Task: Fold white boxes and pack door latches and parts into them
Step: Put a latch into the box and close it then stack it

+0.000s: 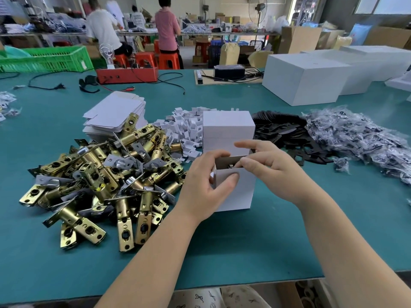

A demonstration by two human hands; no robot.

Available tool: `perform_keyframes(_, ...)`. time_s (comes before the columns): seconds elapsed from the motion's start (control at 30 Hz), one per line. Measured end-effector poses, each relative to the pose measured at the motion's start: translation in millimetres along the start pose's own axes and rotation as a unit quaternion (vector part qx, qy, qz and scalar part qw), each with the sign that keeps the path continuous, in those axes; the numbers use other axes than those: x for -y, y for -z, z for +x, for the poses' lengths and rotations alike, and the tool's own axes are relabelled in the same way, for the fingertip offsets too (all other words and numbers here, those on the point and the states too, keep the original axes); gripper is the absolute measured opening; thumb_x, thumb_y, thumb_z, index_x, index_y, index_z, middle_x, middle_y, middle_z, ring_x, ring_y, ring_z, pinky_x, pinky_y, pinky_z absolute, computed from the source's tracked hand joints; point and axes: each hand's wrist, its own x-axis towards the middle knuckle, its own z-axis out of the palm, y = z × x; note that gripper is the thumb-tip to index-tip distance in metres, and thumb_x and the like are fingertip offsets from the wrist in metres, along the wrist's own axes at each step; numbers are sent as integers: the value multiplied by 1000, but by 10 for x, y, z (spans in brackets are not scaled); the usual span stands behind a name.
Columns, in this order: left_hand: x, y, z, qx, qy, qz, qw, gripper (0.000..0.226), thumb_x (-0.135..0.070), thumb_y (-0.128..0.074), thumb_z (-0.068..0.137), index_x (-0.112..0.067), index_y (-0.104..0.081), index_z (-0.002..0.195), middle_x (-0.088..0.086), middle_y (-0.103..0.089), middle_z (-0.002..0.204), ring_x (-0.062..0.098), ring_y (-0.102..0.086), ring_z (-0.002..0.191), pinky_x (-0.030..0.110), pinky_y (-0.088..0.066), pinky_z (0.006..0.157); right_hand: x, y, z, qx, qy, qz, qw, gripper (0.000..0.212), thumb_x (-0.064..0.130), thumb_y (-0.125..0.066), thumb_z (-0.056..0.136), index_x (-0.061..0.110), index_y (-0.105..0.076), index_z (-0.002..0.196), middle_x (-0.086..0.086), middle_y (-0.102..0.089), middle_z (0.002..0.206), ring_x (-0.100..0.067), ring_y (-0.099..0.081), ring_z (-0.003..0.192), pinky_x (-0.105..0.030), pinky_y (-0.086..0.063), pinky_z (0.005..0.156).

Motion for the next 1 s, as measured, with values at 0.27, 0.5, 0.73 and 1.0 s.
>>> perform_keyframes(0.27,45,-9,-3,18,14,0,1000,38,-53,-56,77,-51,-45,113,-10,-59,107,15,-58,97,41,-51,83,-382,160,3,-240,-128,115,955,22,17,-58,92,32,-69,79,28,-66,74,11,-56,70,-5,-41,62)
perform_keyframes(0.5,16,-91,-27,-36,7,-49,998,37,-42,-71,80,-52,-49,108,4,-62,100,23,-61,87,40,-56,79,-1158,683,-86,-264,-368,-237,860,52,24,-56,88,17,-46,139,-16,-47,140,-36,-38,130,-44,-33,106)
perform_keyframes(0.73,33,-137,-44,15,-7,-38,999,42,-34,-75,78,-54,-50,104,-13,-61,86,13,-60,70,30,-56,66,-1374,637,-162,-228,-438,-312,812,40,21,-46,94,8,-51,132,-20,-41,141,-39,-34,128,-44,-30,106)
perform_keyframes(1.0,37,-113,-48,16,5,-28,999,40,-36,-72,79,-53,-49,107,5,-61,88,22,-60,71,41,-57,71,-1236,581,-205,-309,-288,-157,893,32,15,-46,98,14,-58,128,-12,-64,120,-31,-55,110,-32,-40,88)
